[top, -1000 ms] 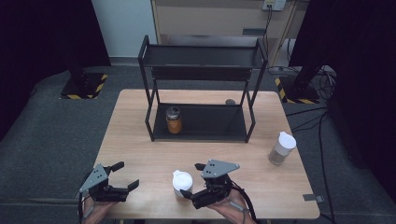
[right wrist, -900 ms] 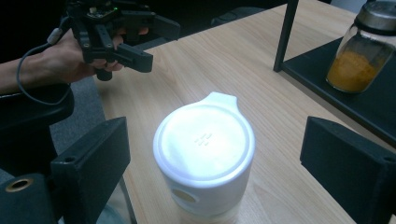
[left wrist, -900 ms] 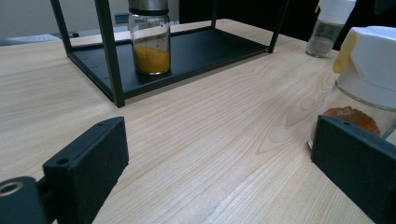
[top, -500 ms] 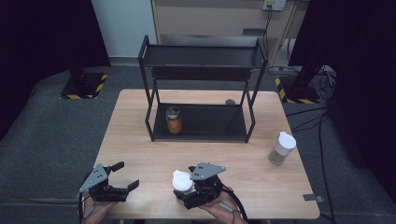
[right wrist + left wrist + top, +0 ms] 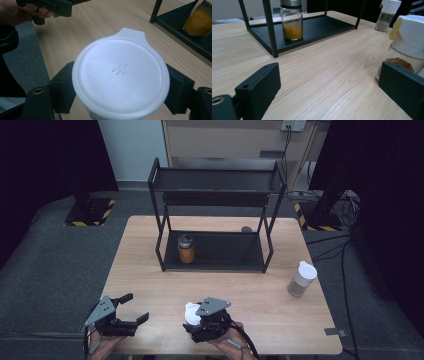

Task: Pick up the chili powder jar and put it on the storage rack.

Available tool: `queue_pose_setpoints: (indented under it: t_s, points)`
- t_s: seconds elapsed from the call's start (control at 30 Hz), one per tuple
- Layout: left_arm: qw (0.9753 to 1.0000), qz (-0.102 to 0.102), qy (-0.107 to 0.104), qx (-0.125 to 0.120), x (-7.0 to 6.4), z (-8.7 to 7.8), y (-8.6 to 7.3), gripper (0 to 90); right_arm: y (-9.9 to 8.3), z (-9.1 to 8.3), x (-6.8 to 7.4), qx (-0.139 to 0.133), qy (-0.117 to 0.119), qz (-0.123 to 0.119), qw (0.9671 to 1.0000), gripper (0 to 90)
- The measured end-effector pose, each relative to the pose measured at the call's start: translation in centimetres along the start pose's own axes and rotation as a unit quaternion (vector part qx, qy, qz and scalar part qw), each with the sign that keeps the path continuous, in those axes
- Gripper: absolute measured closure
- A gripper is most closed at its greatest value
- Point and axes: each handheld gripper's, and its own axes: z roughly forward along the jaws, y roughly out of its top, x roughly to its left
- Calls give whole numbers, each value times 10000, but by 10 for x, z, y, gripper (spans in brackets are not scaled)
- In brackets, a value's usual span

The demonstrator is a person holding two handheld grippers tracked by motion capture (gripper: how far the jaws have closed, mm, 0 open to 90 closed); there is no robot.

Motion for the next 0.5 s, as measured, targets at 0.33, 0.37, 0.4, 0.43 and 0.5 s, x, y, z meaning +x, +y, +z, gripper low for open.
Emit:
queue_pose_setpoints:
  t_s: [0.33,0.37,0.4,0.43,0.5]
  points:
    - [10000,-3,-12,-7,0,0,0,32,-2,-2,5,-53,-88,-90,9999,307]
    - [10000,-4,-14,-5,0,0,0,32,-1,-2,5,-44,-83,-82,9999,307]
    - [10000,-5,-23,-2,1,0,0,32,-1,-2,4,-32,-74,-84,9999,307]
    - [10000,-5,-27,-1,1,0,0,32,0,-3,2,-8,-56,-80,10000,307]
    - [10000,1,-29,4,1,0,0,32,2,-3,1,16,-46,-72,10000,307]
